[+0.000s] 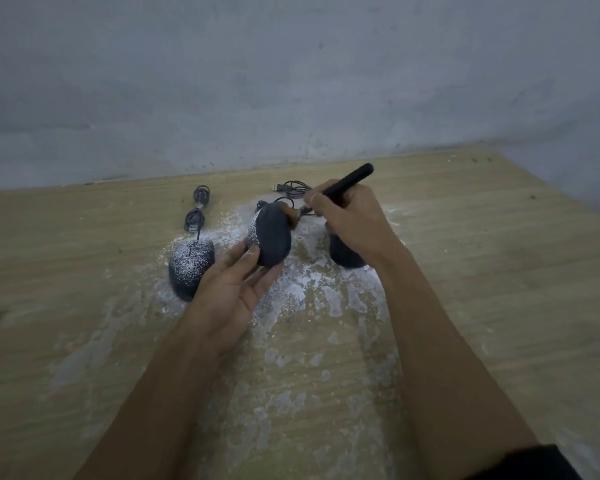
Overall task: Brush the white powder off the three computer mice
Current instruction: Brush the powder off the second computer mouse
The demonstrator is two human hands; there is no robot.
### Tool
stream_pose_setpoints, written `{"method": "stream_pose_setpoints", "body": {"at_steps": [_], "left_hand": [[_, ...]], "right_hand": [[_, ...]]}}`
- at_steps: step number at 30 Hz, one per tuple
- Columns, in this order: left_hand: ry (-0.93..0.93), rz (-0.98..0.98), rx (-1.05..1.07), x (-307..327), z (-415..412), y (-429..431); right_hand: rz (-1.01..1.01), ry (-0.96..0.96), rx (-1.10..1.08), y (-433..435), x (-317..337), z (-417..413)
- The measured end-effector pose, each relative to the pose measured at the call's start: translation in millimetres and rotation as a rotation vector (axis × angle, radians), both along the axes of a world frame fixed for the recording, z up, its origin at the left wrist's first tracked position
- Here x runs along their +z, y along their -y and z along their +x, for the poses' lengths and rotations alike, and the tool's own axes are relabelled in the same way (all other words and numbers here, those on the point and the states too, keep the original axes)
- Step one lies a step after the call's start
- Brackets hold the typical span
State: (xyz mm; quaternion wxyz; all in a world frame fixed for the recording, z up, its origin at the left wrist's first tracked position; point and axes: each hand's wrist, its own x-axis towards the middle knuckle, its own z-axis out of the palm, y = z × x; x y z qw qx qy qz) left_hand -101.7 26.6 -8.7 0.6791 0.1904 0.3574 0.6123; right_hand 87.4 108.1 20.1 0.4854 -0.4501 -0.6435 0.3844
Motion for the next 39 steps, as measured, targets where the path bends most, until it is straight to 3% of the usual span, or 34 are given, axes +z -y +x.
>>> {"method": "stream_pose_setpoints", "body": {"at_steps": [3,6,9,11,17,23,28,32,36,39], "left_hand": [[0.018,-0.007,0.004,-1,-1,0],[0.022,0.006,0.008,0,-1,0],[0.015,0.003,0.019,0,1,1],[0.011,-0.002,0.022,0,1,1],[0.046,0.002,0.021,2,-3,0],[0.006,-0.002,0.010,1,-3,0],[-0.051,-0.003,0.048,1,-2,1],[-0.179,0.027,0.070,-1,2,2],[-0.267,0.055,0.080,-4,3,2],[-0.332,0.074,0.081,-7,5,2]], "right_hand": [[-0.098,-0.093,0.084,-1,2,4],[-0.058,-0.011,0.020,-2,2,6],[-0.225,-0.009,0.301,2,-2,6],[-0.268,-0.041,0.343,3,-3,5],[-0.108,-0.136,0.006,-1,-3,-2],[-0.249,-0.060,0.261,4,-4,3],[-0.086,-0.099,-0.050,0,0,-4],[-0.125,-0.061,0.044,-2,-3,-2],[0.012,0.012,-0.127,-4,-4,-7],[-0.003,-0.006,-0.110,-6,-5,-7]]}}
